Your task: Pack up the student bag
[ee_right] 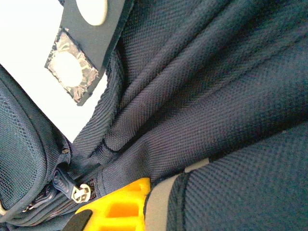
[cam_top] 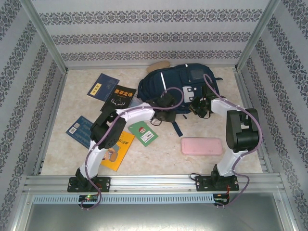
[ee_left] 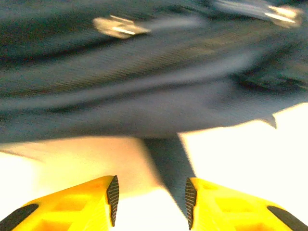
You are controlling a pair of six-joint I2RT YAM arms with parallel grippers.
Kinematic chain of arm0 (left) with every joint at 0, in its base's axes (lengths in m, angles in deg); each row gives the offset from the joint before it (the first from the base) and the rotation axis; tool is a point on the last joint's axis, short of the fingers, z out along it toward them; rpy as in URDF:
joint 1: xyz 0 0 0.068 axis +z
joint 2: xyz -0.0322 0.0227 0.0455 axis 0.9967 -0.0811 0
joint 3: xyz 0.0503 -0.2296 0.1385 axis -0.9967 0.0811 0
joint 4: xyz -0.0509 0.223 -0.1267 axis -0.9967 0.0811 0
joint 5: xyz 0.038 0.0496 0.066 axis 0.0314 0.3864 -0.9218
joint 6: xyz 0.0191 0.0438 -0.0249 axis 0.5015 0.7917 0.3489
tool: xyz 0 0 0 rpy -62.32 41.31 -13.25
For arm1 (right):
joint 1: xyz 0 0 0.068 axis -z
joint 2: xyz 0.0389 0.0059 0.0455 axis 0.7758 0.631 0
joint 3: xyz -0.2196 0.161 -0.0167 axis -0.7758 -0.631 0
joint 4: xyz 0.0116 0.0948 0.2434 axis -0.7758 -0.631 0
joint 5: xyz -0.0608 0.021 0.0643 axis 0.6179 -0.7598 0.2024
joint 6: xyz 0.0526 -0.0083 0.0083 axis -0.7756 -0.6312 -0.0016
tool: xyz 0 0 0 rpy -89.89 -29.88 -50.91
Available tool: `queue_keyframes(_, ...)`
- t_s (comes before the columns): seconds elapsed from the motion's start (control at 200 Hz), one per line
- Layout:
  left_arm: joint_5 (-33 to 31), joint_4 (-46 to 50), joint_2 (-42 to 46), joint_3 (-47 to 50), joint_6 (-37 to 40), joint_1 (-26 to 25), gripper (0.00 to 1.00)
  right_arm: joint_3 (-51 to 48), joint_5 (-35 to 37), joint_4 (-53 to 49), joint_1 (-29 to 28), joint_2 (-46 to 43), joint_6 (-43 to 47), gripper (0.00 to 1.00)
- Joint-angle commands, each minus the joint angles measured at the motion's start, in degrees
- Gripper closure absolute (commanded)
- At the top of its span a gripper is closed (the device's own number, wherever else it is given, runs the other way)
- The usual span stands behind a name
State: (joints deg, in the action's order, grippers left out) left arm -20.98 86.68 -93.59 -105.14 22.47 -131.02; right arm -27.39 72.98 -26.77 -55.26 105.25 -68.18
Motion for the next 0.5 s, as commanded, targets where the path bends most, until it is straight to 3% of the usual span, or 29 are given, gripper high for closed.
queue_keyframes(0.0, -3.52, -7.7, 1.49, 1.35, -4.7, -3.35, 0.57, 0.96, -2.36, 1.06, -0.54, 0.51, -1.37, 1.0)
queue_keyframes(0.495, -9.77, -15.52, -6.39, -1.79, -20.82, -6.26, 0.57, -0.94, -4.21, 4.23, -0.42, -0.46, -2.82, 1.0)
